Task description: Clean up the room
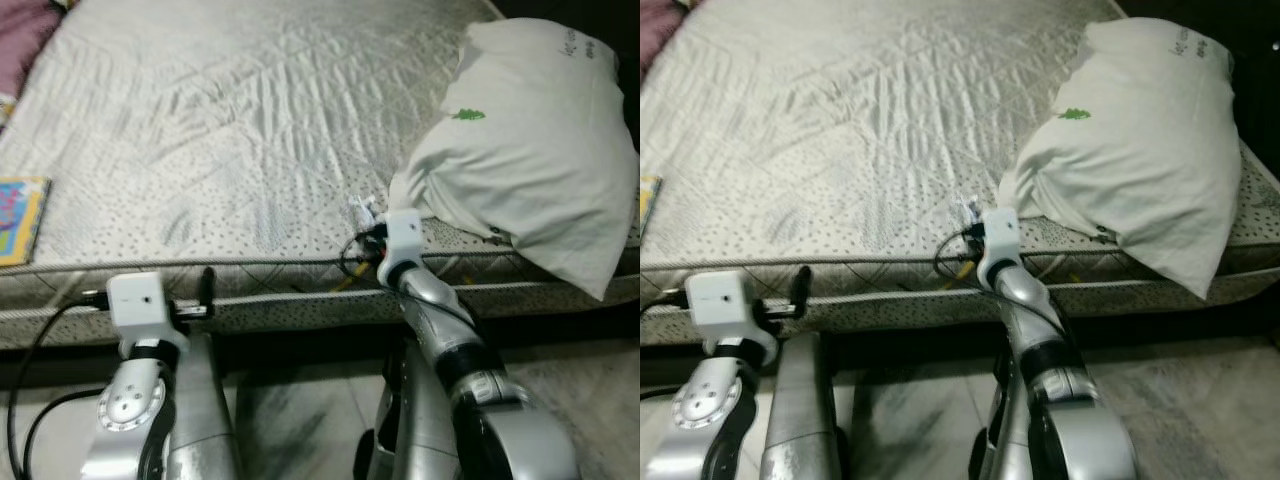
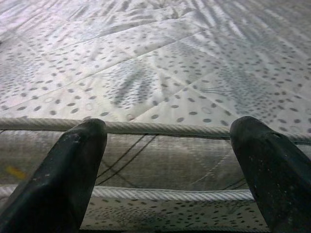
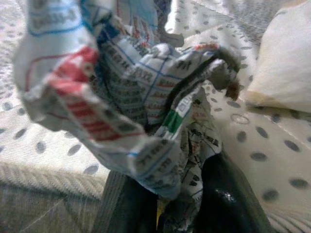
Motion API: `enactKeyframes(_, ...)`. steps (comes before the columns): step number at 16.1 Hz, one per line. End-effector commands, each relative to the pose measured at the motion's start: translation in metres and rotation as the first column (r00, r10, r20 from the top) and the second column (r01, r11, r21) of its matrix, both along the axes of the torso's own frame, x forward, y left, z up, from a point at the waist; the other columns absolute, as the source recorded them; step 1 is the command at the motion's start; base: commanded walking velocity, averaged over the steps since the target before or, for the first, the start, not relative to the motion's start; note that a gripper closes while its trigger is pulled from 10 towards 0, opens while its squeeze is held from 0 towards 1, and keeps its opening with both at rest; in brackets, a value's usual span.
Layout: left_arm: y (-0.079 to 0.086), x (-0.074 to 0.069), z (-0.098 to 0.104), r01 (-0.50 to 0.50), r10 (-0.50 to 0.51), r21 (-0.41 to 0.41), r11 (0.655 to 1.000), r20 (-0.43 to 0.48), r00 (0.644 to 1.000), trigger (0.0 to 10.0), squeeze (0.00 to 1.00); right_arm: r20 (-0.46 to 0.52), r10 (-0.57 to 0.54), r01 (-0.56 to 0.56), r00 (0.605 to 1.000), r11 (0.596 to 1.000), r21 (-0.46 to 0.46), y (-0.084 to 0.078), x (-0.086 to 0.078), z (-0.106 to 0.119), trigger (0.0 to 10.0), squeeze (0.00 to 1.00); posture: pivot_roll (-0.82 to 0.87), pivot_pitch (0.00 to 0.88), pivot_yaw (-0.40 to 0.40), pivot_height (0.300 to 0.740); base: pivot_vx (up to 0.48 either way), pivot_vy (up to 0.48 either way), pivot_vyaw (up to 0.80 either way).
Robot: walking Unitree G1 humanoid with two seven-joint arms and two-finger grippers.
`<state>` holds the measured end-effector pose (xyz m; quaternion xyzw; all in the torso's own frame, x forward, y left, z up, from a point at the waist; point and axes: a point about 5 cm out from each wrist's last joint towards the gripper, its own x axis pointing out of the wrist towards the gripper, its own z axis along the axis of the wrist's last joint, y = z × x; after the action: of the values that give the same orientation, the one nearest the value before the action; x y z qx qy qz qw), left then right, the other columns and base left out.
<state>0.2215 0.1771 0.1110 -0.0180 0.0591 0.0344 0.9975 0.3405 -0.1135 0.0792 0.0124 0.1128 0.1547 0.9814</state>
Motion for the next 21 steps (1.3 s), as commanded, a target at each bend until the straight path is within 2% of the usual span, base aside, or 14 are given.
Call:
enactKeyframes(1,0.0,0.002,-0.003,0.01,-0.01,-0.001,1.0,-0.004,1.0,10.0,0.0,0.014,0.026,-0.026,1.0,1.0,0.002,0.0,-0.009,0.002,0.0,0.0,0.11,0.011,-0.057,0.471,0.0,0.0,0.0)
enactKeyframes(3,-0.005,0.004,-0.005,0.02,-0.02,-0.01,1.0,0.0,1.0,10.0,0.0,0.039,0.058,-0.058,0.998,0.998,0.016,-0.002,-0.029,0.002,0.0,0.0,0.1,0.0,-0.051,0.471,0.0,0.0,0.0)
enactKeyframes(8,-0.005,0.008,-0.008,0.028,-0.028,-0.024,0.999,0.004,1.0,10.0,0.0,0.081,0.089,-0.098,0.993,0.988,0.119,-0.006,-0.059,0.023,0.0,0.0,0.06,0.0,-0.036,0.471,0.0,0.0,0.0)
enactKeyframes(10,-0.006,0.008,-0.009,0.026,-0.026,-0.028,0.999,0.007,1.0,10.0,0.0,0.088,0.09,-0.1,0.992,0.988,0.116,-0.011,-0.071,0.025,0.0,0.0,0.04,0.0,-0.028,0.471,0.0,0.0,0.0)
enactKeyframes(11,-0.009,0.01,-0.01,0.028,-0.028,-0.034,0.999,0.013,1.0,10.0,0.0,0.103,0.098,-0.107,0.99,0.99,0.087,-0.016,-0.08,0.025,0.0,0.0,0.02,0.0,-0.026,0.471,0.0,0.0,0.0)
enactKeyframes(12,-0.011,0.01,-0.01,0.031,-0.03,-0.035,0.999,0.015,0.999,10.0,0.0,0.108,0.091,-0.099,0.99,0.992,0.077,-0.018,-0.082,0.025,0.2,0.0,0.02,0.0,-0.026,0.471,0.0,0.0,0.0)
enactKeyframes(13,-0.015,0.012,-0.011,0.047,-0.046,-0.045,0.998,0.02,0.999,10.0,0.0,0.069,0.043,-0.047,0.997,0.997,0.061,-0.023,-0.088,0.022,10.0,0.0,0.01,0.0,-0.015,0.471,0.0,0.0,0.0)
enactKeyframes(15,-0.017,0.015,-0.011,0.063,-0.062,-0.045,0.997,0.021,0.998,10.0,0.0,0.1,0.044,-0.052,0.994,0.996,0.074,-0.02,-0.091,0.028,10.0,0.0,0.0,0.0,-0.007,0.471,0.0,0.0,0.0)
enactKeyframes(16,-0.017,0.016,-0.011,0.069,-0.068,-0.044,0.997,0.022,0.997,10.0,0.0,0.102,0.042,-0.047,0.994,0.998,0.05,-0.02,-0.09,0.029,10.0,0.0,0.0,0.0,-0.007,0.471,0.0,0.0,0.0)
enactKeyframes(17,-0.017,0.017,-0.011,0.07,-0.069,-0.045,0.997,0.023,0.997,10.0,0.0,0.121,0.031,-0.042,0.992,0.995,0.09,-0.019,-0.088,0.033,10.0,0.0,0.0,0.0,-0.01,0.471,0.0,0.0,0.0)
enactKeyframes(18,-0.016,0.017,-0.011,0.067,-0.066,-0.047,0.997,0.024,0.998,10.0,0.0,0.134,0.004,-0.017,0.991,0.995,0.098,-0.021,-0.081,0.038,10.0,0.0,0.01,0.0,-0.013,0.479,0.0,0.0,-0.44)
enactKeyframes(21,-0.018,0.015,-0.013,0.07,-0.069,-0.048,0.996,0.023,0.997,10.0,0.0,0.145,-0.007,-0.007,0.989,0.995,0.095,-0.022,-0.074,0.042,10.0,0.0,0.01,0.0,-0.018,0.504,0.0,0.0,-0.44)
